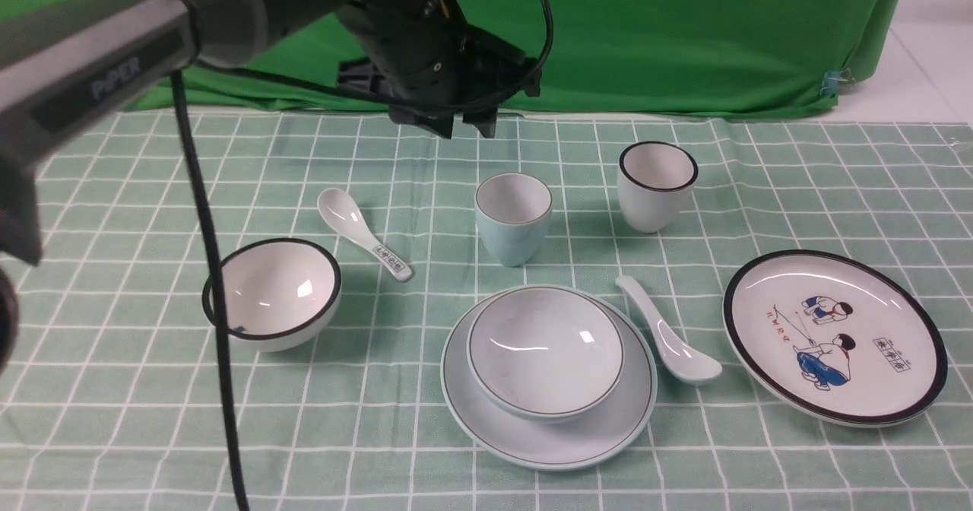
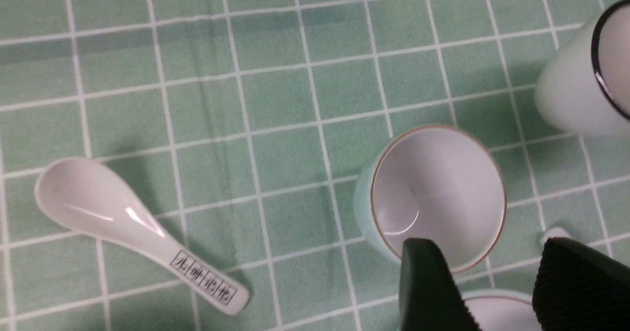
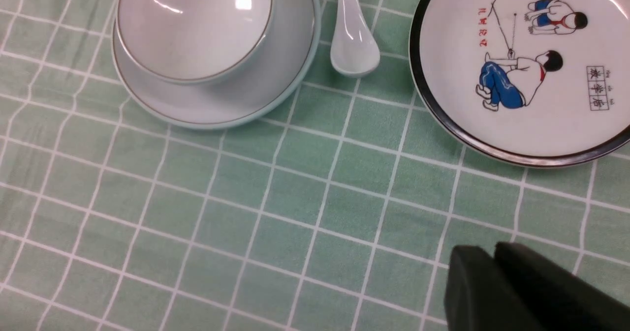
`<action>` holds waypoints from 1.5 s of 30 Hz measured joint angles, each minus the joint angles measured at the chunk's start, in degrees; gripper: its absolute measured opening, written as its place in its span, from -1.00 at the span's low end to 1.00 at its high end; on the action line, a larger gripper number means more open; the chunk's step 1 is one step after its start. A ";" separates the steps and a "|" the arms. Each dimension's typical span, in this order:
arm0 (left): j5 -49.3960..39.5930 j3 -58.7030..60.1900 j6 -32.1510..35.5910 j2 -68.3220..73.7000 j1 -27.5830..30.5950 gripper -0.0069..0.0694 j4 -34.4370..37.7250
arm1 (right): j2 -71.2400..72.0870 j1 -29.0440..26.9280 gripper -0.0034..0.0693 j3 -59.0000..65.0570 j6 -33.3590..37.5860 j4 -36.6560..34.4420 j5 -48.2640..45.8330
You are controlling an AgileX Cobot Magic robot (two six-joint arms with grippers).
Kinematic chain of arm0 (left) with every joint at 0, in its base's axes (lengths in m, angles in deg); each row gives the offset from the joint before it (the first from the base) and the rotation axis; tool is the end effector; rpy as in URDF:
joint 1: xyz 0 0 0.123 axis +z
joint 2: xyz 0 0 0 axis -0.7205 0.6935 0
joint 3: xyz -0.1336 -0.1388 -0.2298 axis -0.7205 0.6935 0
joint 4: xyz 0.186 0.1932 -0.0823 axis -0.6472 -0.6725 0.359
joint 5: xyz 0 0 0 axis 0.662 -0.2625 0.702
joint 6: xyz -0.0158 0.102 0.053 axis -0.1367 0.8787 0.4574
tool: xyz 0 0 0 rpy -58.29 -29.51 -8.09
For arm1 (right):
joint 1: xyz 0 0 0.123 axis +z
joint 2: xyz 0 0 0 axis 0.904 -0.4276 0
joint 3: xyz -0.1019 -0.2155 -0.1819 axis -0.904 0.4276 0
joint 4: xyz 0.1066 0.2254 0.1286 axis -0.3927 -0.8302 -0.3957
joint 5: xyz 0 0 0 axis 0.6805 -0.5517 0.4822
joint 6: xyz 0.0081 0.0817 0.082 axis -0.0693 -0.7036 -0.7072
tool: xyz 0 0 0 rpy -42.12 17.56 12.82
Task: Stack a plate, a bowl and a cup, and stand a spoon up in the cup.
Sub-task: Use the left arm to grab a blue teacup, then use the left arm to put the blue teacup into the blue rice bowl in the middle
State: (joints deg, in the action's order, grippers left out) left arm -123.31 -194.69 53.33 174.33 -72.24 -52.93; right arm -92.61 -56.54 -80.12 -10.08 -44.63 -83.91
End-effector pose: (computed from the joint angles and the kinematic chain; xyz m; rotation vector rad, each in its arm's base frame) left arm 0.4676 -0.2220 0.2935 0.2061 2.5120 -0.2267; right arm 0.1754 0.0471 0.3598 -0.3509 2.3340 0.2541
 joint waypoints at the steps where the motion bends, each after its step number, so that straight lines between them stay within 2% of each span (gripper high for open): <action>1: -0.24 -0.57 0.00 0.31 0.14 0.01 0.27 | 0.00 0.00 -0.66 0.00 0.00 0.00 0.00; 6: -3.47 -5.67 1.72 7.78 2.00 0.24 2.74 | 0.00 0.00 -0.66 0.00 0.00 0.00 0.00; 11: -2.71 -6.62 2.86 11.35 2.13 0.48 3.39 | 0.00 0.00 -0.66 0.00 0.00 0.00 0.00; 17: 0.47 -6.75 4.36 13.83 2.13 0.53 4.15 | 0.00 0.00 -0.66 0.00 0.06 0.00 0.00; 20: 0.67 -6.75 4.47 14.91 2.13 0.44 4.15 | 0.00 0.00 -0.66 0.00 0.10 0.00 0.00; 22: 0.28 -6.75 4.47 15.40 2.13 0.30 4.48 | 0.00 0.00 -0.66 0.00 0.10 0.00 0.00; 24: -0.15 -6.75 4.47 15.46 2.13 0.08 4.48 | 0.00 0.00 -0.66 0.00 0.19 0.00 0.00; 25: -0.39 -6.75 4.47 15.46 2.13 -0.17 4.48 | 0.00 0.00 -0.66 0.00 0.48 0.00 0.00; 27: -0.62 -6.75 4.55 15.40 2.13 -0.54 4.55 | 0.00 0.00 -0.66 0.00 0.97 0.00 0.00; 29: -1.59 -6.75 4.61 15.35 2.13 -0.71 4.15 | 0.00 0.00 -0.66 0.00 1.19 0.00 0.00; 33: -4.68 -6.75 5.85 14.07 2.13 -0.74 4.15 | 0.00 0.00 -0.66 0.00 1.37 0.00 0.00; 40: -10.00 -6.81 13.59 3.80 1.95 -0.74 5.04 | 0.00 0.00 -0.66 0.00 1.51 0.00 0.15; 41: -13.60 -6.81 14.99 1.33 1.43 -0.74 5.73 | 0.00 0.00 -0.66 0.00 1.51 0.00 0.56; 45: -15.90 -2.42 16.60 -2.73 -1.32 -0.74 6.08 | 0.00 0.00 -0.66 0.00 1.56 -0.05 1.11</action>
State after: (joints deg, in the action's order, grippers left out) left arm -139.22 -197.11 69.92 171.61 -73.55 -46.85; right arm -92.61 -56.54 -80.12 -8.51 -44.68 -82.80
